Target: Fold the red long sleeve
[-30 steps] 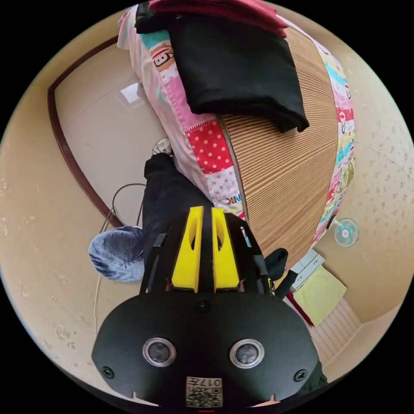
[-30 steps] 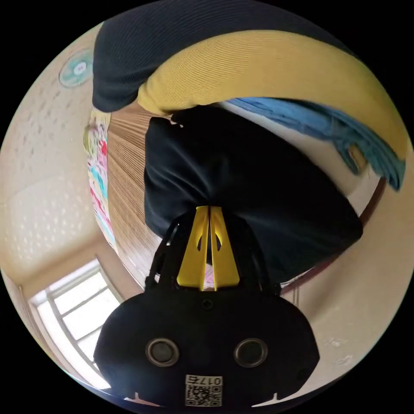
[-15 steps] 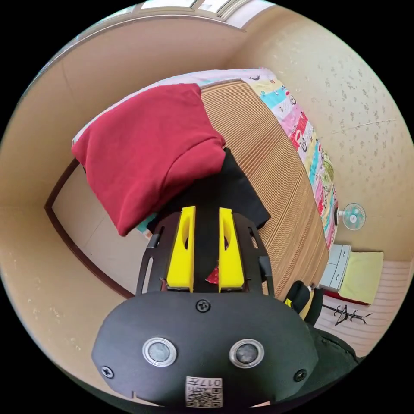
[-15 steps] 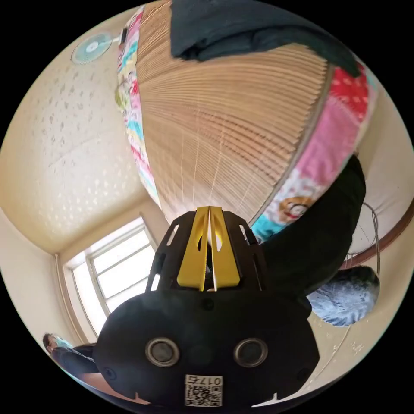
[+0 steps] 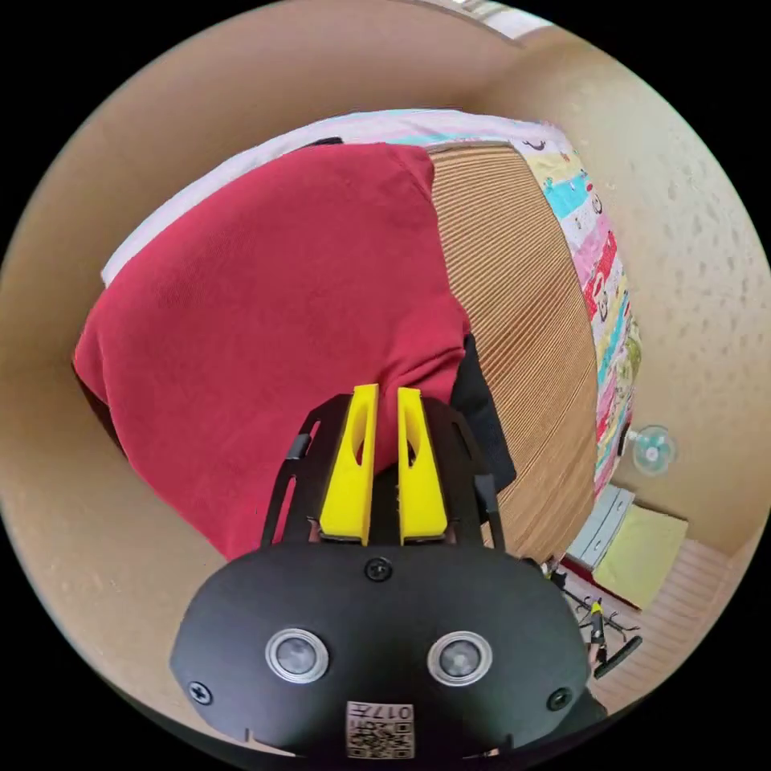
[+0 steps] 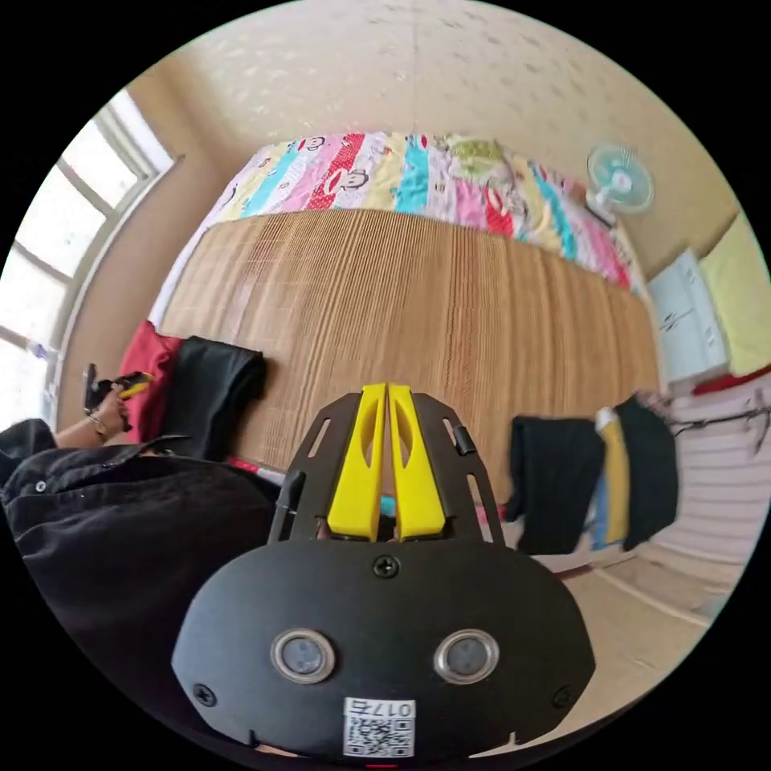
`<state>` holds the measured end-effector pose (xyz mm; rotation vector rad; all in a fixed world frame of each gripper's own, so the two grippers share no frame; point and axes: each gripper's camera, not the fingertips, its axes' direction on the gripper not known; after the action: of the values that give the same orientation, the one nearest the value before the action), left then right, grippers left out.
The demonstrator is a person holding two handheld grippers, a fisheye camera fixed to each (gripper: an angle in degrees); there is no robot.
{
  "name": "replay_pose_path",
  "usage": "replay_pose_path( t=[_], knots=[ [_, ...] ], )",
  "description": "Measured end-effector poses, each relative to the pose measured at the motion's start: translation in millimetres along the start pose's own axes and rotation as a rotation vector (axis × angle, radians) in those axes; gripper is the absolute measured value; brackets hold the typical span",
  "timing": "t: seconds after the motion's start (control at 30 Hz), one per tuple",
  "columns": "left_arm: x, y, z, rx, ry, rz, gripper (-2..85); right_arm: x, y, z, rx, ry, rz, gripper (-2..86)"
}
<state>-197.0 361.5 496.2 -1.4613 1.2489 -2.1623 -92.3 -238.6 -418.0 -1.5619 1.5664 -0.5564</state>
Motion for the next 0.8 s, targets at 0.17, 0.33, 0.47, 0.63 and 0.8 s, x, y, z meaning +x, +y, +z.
replay_pose_path(
  t=[0.17, 0.33, 0.47, 0.63, 0.8],
  knots=[
    [-92.4, 18.2, -6.3, -0.014, 0.418, -0.124, 1.9, -95.8, -15.5, -27.2, 0.087, 0.469, -0.220, 0.4],
    [-146.6, 28.6, -57.8, 0.066, 0.874, 0.149, 0.3, -167.3, -21.8, -25.2, 0.157, 0.691, -0.393, 0.3],
    [-153.9, 45.9, -144.2, 0.175, 0.928, 0.477, -0.2, -185.2, -22.5, -18.5, 0.173, 0.831, -0.448, 0.2],
    [-118.7, 102.7, -209.4, 0.177, 0.967, 0.884, -0.4, -176.6, -9.9, -14.8, 0.222, 0.982, -0.515, 0.2],
    [-51.2, 209.6, -218.7, 0.072, 1.174, 1.349, -0.5, -124.1, 15.6, -31.7, 0.284, 0.836, -0.474, 0.3]
  ],
)
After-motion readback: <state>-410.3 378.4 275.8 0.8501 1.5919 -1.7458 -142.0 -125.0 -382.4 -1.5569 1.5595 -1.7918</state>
